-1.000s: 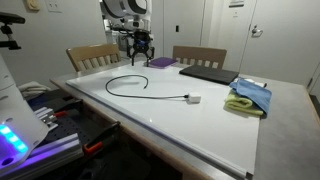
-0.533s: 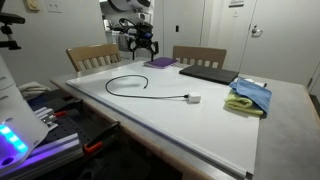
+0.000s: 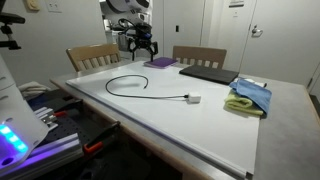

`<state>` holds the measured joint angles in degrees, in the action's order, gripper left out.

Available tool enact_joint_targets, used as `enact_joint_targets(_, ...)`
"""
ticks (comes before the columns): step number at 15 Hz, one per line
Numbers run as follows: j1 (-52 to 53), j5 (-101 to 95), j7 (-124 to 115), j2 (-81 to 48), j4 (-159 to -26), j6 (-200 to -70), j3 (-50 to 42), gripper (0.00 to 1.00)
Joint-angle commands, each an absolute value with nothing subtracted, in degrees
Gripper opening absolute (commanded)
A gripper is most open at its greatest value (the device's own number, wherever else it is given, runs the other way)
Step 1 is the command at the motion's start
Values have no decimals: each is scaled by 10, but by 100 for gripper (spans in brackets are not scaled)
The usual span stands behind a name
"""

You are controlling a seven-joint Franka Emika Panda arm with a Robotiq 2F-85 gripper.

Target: Bring the ends of the charger to the center

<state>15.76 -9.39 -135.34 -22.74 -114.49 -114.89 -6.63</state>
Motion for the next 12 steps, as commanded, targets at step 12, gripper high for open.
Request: enact_joint_targets(12, 54, -243, -951, -187, -1239, -1330, -51, 100)
